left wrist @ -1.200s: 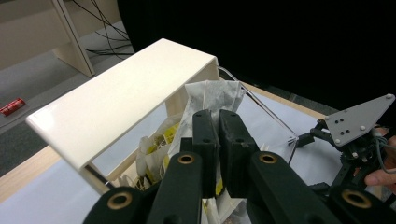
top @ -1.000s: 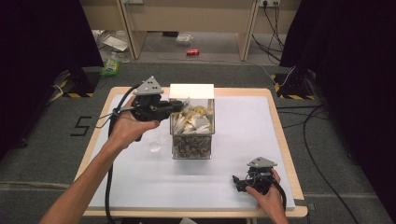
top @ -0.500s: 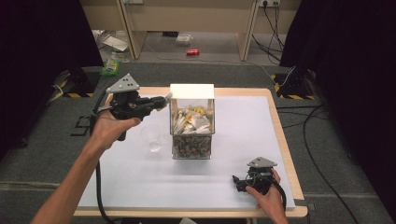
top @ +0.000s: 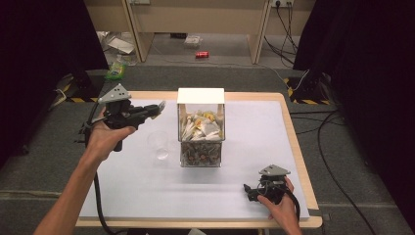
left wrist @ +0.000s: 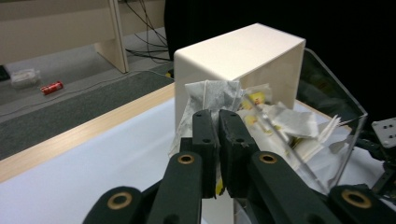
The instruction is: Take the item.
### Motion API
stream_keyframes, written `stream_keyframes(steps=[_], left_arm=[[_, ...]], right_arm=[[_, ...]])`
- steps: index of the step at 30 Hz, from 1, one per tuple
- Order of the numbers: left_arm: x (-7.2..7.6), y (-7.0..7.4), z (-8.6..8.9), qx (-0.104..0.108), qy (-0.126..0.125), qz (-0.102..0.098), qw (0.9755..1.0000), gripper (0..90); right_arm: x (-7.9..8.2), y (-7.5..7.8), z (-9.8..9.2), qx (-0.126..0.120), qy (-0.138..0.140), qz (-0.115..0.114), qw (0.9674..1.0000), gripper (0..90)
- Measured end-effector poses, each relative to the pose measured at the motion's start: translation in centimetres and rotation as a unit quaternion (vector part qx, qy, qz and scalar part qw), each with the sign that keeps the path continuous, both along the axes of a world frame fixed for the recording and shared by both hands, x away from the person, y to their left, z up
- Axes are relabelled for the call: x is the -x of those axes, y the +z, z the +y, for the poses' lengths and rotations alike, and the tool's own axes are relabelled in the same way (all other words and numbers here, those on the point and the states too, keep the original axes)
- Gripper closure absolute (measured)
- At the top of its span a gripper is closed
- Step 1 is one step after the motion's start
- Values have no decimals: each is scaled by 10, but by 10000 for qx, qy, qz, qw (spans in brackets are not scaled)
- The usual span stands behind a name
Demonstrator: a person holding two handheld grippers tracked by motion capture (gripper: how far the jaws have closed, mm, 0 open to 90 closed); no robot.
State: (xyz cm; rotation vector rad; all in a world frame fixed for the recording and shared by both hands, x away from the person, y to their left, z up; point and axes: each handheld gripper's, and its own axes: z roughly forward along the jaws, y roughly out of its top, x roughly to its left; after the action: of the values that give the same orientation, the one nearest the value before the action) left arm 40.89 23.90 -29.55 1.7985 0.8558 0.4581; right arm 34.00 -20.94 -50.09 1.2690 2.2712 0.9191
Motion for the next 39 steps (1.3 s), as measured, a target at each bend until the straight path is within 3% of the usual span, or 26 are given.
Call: stream_keyframes(steps=[14,39], left_arm=[[-9,-43,21,203,272,209,9992,847],[-4,-96,19,291,352,294,9985,847]], right_arm=[[0,0,0,-2,0,-9,10000,5],[0,0,0,-13,-12,-4,10000,5]])
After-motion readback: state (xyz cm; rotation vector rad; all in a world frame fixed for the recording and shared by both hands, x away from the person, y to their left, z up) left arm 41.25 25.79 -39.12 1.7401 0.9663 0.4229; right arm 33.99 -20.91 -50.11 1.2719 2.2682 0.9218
